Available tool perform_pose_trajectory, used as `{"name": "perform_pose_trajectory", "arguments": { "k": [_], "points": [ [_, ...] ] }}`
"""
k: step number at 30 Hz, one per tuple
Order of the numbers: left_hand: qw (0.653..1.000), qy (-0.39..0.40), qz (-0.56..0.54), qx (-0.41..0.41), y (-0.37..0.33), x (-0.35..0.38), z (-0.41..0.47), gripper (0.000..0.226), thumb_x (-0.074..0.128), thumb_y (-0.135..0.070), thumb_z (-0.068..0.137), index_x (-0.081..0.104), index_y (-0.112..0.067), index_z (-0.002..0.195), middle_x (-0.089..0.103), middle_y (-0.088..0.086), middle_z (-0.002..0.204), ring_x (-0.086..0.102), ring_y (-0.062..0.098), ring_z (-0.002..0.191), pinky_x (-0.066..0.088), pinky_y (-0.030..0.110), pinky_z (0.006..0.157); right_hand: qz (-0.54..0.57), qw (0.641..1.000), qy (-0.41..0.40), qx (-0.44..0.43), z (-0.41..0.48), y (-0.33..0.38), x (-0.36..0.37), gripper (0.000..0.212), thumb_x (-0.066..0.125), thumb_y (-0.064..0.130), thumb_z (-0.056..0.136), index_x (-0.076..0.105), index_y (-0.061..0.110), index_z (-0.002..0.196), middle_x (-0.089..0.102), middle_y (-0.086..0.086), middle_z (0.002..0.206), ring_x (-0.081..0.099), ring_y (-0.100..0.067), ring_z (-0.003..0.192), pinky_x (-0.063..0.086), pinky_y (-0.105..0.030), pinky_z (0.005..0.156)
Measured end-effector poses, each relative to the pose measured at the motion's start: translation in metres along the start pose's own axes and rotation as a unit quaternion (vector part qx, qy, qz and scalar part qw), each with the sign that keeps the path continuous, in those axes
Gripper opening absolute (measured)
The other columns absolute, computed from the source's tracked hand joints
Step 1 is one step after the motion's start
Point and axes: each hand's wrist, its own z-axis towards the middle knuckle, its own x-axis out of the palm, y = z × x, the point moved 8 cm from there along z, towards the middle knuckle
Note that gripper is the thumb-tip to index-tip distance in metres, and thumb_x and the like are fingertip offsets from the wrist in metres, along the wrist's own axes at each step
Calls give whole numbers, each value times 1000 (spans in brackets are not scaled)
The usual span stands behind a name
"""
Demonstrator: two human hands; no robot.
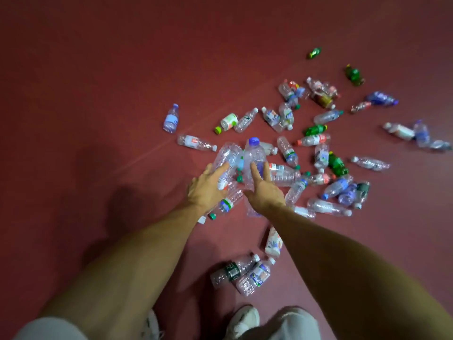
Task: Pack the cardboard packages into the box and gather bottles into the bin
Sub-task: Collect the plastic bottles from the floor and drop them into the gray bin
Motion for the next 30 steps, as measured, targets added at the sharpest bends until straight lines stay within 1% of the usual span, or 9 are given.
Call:
{"name": "perform_pose_trajectory", "arguments": {
  "k": [3, 6, 9, 12, 15, 18, 21, 25, 30],
  "points": [
    [999, -31, 0, -17, -34, -104, -34, 78, 71, -38, 88, 27, -48, 151, 27, -2, 162, 49, 35, 132, 39, 41, 106, -22, 999, -12, -32, -39, 60, -87, 80, 52, 30, 102, -3, 27, 160, -22, -7, 164, 49, -36, 131, 44, -41, 97],
    [997, -65, -7, -32, -61, -203, -70, 80, 73, -36, 86, 28, -48, 151, 28, -2, 161, 49, 35, 132, 39, 39, 106, -33, 997, -13, -64, -78, 117, -166, 80, 50, 30, 103, -6, 28, 160, -24, -7, 164, 48, -36, 133, 45, -41, 95],
    [991, -114, -2, -62, -80, -289, -108, 77, 70, -38, 88, 28, -49, 151, 28, -4, 161, 51, 39, 129, 40, 40, 105, -55, 992, -35, -112, -110, 172, -235, 80, 51, 33, 102, -3, 26, 160, -22, -10, 164, 44, -38, 135, 43, -41, 99],
    [982, -162, 1, -102, -88, -360, -151, 76, 68, -40, 90, 25, -50, 152, 30, -2, 160, 51, 40, 128, 40, 42, 105, -100, 981, -54, -158, -136, 225, -286, 82, 54, 39, 100, -1, 23, 160, -17, -14, 165, 41, -41, 136, 42, -45, 103],
    [967, -205, 1, -151, -69, -420, -197, 77, 66, -44, 90, 21, -50, 152, 30, 0, 159, 53, 41, 126, 41, 44, 106, -120, 967, -68, -215, -161, 288, -315, 84, 57, 38, 99, 2, 22, 160, -14, -15, 165, 40, -42, 135, 42, -45, 102],
    [943, -258, 6, -208, -27, -476, -252, 79, 64, -45, 91, 16, -51, 153, 33, 3, 156, 54, 41, 124, 42, 44, 103, -132, 948, -70, -280, -186, 361, -321, 84, 57, 37, 99, 1, 23, 160, -15, -14, 165, 43, -41, 132, 43, -44, 101],
    [923, -289, 17, -251, 23, -517, -315, 79, 63, -43, 91, 15, -49, 154, 38, 3, 149, 57, 41, 119, 43, 44, 100, -147, 927, -59, -340, -217, 442, -302, 84, 57, 36, 99, 0, 23, 160, -16, -14, 165, 43, -41, 132, 43, -45, 102],
    [898, -315, 20, -306, 101, -565, -397, 83, 64, -45, 88, 14, -48, 154, 43, 5, 141, 59, 40, 114, 46, 45, 95, -165, 892, -31, -421, -271, 560, -257, 82, 55, 34, 100, 0, 24, 160, -18, -12, 165, 45, -39, 130, 45, -43, 101],
    [860, -362, 13, -360, 209, -613, -513, 83, 63, -44, 88, 13, -46, 154, 42, 7, 144, 58, 40, 116, 46, 45, 95, -178, 840, -11, -512, -358, 712, -190, 82, 55, 33, 100, 0, 24, 160, -19, -10, 165, 47, -37, 131, 46, -41, 96]
  ]
}}
